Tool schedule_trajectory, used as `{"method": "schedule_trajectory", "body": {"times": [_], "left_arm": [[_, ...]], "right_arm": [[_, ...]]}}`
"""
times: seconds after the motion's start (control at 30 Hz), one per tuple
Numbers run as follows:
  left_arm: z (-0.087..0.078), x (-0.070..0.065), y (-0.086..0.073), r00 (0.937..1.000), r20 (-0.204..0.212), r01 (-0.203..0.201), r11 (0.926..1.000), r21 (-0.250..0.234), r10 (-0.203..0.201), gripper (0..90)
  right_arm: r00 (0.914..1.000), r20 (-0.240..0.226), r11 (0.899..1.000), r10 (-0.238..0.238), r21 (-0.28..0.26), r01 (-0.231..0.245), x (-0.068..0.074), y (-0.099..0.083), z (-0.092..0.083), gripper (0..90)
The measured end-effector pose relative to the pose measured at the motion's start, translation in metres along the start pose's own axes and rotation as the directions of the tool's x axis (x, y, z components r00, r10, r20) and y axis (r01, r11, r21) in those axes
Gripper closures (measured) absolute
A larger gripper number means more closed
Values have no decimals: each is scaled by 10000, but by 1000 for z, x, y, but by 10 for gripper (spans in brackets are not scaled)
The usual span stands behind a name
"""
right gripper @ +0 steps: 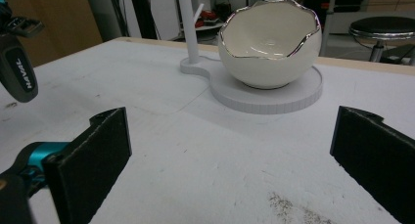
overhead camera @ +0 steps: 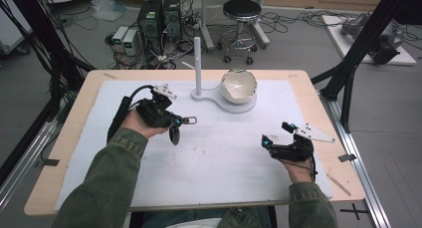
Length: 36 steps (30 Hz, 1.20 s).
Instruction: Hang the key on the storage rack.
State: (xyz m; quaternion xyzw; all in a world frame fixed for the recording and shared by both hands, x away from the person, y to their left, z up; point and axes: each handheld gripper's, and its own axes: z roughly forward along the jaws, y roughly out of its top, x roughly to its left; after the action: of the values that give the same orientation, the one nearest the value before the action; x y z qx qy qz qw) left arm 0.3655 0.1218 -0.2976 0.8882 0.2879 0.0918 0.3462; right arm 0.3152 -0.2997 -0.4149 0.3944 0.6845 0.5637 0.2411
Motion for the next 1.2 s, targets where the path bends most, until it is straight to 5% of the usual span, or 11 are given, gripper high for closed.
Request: {"method": "schedule_trajectory", "body": {"times": [0.83, 1.2], "left_arm": [[-32, 32, 59, 9992, 29, -408, 9992, -40, 408, 868], [-34, 58, 76, 9999, -106, -121, 9984, -553, 116, 868]], "right_arm": [[10000, -74, 9999, 52, 165, -51, 1, -1, 1, 5], [9999, -88, 9998, 65, 165, -64, 0, -1, 1, 5]]}}
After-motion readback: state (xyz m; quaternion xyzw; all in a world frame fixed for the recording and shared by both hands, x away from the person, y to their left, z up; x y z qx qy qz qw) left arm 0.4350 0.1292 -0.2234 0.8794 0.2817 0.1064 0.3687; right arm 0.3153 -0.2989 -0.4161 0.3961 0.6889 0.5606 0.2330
